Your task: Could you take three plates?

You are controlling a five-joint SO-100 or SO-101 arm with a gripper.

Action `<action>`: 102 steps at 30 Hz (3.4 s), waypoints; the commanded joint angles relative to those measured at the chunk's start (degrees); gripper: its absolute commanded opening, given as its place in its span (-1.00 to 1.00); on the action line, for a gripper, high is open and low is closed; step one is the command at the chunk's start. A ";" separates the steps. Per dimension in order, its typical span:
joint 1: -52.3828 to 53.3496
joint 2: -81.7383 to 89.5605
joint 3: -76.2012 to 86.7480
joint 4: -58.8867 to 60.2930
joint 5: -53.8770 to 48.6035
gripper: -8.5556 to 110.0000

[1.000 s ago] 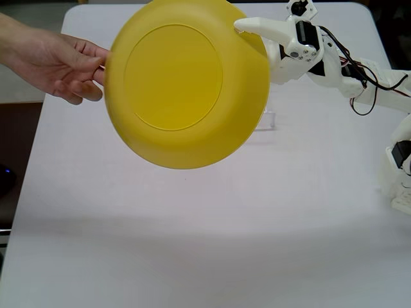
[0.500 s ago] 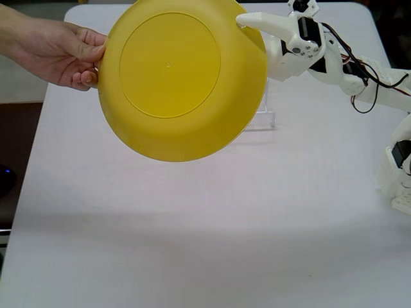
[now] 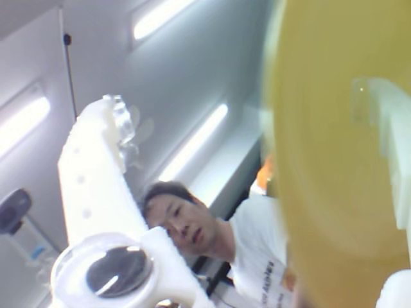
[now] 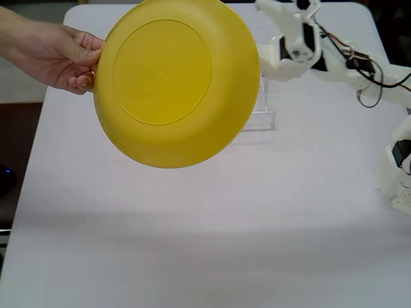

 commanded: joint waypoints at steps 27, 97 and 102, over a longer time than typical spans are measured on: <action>7.82 66.97 70.84 16.52 10.20 -0.86; 12.39 77.08 101.34 37.35 19.60 -0.86; 12.39 77.08 101.34 37.35 19.42 -0.86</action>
